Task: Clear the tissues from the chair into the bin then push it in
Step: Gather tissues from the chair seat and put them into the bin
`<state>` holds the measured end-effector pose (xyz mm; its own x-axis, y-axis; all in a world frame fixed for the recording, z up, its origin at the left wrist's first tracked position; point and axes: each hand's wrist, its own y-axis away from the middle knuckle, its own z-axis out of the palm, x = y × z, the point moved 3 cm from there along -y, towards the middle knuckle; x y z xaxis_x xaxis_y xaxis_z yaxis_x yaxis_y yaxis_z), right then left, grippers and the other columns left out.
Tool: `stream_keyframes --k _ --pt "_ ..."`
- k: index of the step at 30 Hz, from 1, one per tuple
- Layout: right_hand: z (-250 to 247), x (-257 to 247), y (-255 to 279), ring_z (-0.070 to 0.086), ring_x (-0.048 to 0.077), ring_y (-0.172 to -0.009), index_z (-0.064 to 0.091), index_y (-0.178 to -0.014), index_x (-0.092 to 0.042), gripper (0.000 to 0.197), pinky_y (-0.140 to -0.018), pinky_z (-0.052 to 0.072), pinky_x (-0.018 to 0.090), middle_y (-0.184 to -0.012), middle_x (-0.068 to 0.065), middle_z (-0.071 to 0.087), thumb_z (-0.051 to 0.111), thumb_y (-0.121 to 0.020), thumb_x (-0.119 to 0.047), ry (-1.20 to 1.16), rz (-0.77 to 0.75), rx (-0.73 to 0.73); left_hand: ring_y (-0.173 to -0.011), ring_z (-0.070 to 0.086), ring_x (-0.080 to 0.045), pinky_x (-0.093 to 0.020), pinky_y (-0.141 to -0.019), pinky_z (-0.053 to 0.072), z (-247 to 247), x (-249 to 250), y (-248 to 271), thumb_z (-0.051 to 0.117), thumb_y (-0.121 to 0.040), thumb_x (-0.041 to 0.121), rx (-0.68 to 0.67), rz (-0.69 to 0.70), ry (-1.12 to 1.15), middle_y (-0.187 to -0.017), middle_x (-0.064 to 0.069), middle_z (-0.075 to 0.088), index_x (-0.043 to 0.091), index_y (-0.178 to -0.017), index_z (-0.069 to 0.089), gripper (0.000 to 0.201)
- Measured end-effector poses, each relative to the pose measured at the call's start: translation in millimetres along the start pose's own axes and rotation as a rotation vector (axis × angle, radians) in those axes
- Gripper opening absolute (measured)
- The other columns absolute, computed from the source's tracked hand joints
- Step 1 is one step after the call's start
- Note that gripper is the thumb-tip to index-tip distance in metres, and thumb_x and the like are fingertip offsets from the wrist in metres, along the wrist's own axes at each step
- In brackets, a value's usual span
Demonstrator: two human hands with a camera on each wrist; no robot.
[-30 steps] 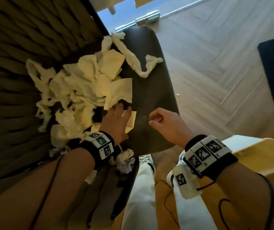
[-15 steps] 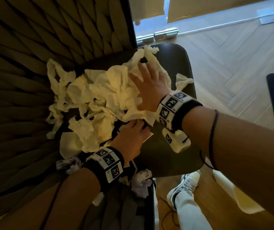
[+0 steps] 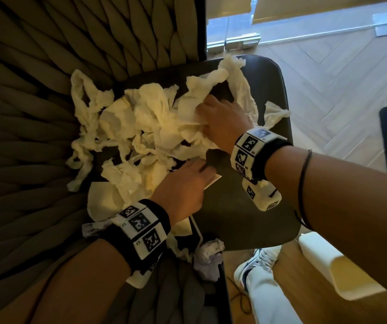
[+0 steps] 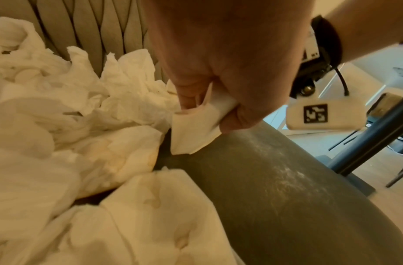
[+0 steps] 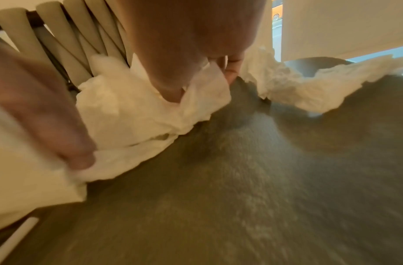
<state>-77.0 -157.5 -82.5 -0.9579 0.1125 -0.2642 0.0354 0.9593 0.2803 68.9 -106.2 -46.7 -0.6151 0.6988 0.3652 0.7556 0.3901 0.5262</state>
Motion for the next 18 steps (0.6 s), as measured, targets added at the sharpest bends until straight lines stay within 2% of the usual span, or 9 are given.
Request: stream_keyframes --k 2,5,8,11,14,15,17,18 --pt "0 0 10 0.059 0.030 -0.097 0.050 -0.122 -0.017 0.032 -0.084 0.047 0.041 -0.123 0.007 0.053 0.049 -0.092 -0.028 -0.048 -0.006 0.062 -0.111 0.051 -0.025 -0.040 -0.085 0.053 -7 1 2 0.059 -0.082 0.010 0.029 -0.012 0.041 -0.128 -0.004 0.048 0.018 -0.130 0.044 0.052" --pt "1 1 29 0.061 0.024 -0.088 0.054 -0.117 -0.018 0.028 -0.076 0.050 0.037 -0.115 0.004 0.057 0.048 -0.093 -0.029 -0.102 -0.023 0.120 -0.107 0.054 -0.023 -0.038 -0.082 0.054 -16 2 6 0.059 -0.080 0.008 0.074 -0.003 0.080 -0.126 -0.003 0.051 0.018 -0.129 0.048 0.050" --pt "-3 5 57 0.062 0.022 -0.086 0.060 -0.114 -0.016 0.026 -0.076 0.050 0.033 -0.114 0.004 0.062 0.049 -0.093 -0.027 -0.290 0.012 0.205 -0.106 0.057 -0.024 -0.041 -0.082 0.055 -24 5 14 0.060 -0.078 0.007 0.103 0.013 0.129 -0.126 -0.004 0.053 0.017 -0.127 0.052 0.050" --pt "-7 11 91 0.064 0.016 -0.085 0.065 -0.109 -0.016 0.022 -0.077 0.053 0.028 -0.107 0.001 0.065 0.053 -0.093 -0.026 -0.491 0.158 0.327 -0.103 0.060 -0.024 -0.038 -0.082 0.056 -31 15 22 0.061 -0.077 0.005 0.137 0.033 0.167 -0.124 -0.004 0.057 0.016 -0.126 0.054 0.051" --pt "-8 22 134 0.061 0.009 -0.081 0.065 -0.099 -0.015 0.015 -0.072 0.051 0.022 -0.095 -0.002 0.065 0.055 -0.093 -0.023 -0.744 0.349 0.397 -0.096 0.060 -0.015 -0.020 -0.076 0.049 -41 42 26 0.061 -0.076 0.002 0.169 0.073 0.215 -0.120 0.000 0.059 0.018 -0.125 0.057 0.051" --pt "-9 26 150 0.059 0.008 -0.077 0.065 -0.094 -0.015 0.012 -0.068 0.049 0.019 -0.089 -0.002 0.064 0.055 -0.093 -0.022 -0.839 0.401 0.420 -0.096 0.059 -0.012 -0.017 -0.077 0.047 -44 56 25 0.061 -0.076 0.002 0.169 0.099 0.232 -0.120 0.002 0.059 0.019 -0.124 0.057 0.051" --pt "-9 35 187 0.054 0.004 -0.065 0.062 -0.080 -0.023 0.013 -0.059 0.042 0.013 -0.075 -0.005 0.060 0.058 -0.092 -0.020 -1.011 0.522 0.464 -0.102 0.059 -0.009 -0.021 -0.084 0.051 -47 89 20 0.062 -0.077 0.003 0.161 0.179 0.252 -0.122 0.005 0.059 0.021 -0.123 0.057 0.050" --pt "-8 41 207 0.052 0.002 -0.061 0.057 -0.074 -0.030 0.020 -0.055 0.041 0.012 -0.069 -0.009 0.058 0.059 -0.091 -0.020 -1.076 0.590 0.480 -0.104 0.060 -0.009 -0.025 -0.088 0.053 -46 109 17 0.062 -0.078 0.004 0.149 0.227 0.254 -0.124 0.006 0.059 0.021 -0.123 0.057 0.049"
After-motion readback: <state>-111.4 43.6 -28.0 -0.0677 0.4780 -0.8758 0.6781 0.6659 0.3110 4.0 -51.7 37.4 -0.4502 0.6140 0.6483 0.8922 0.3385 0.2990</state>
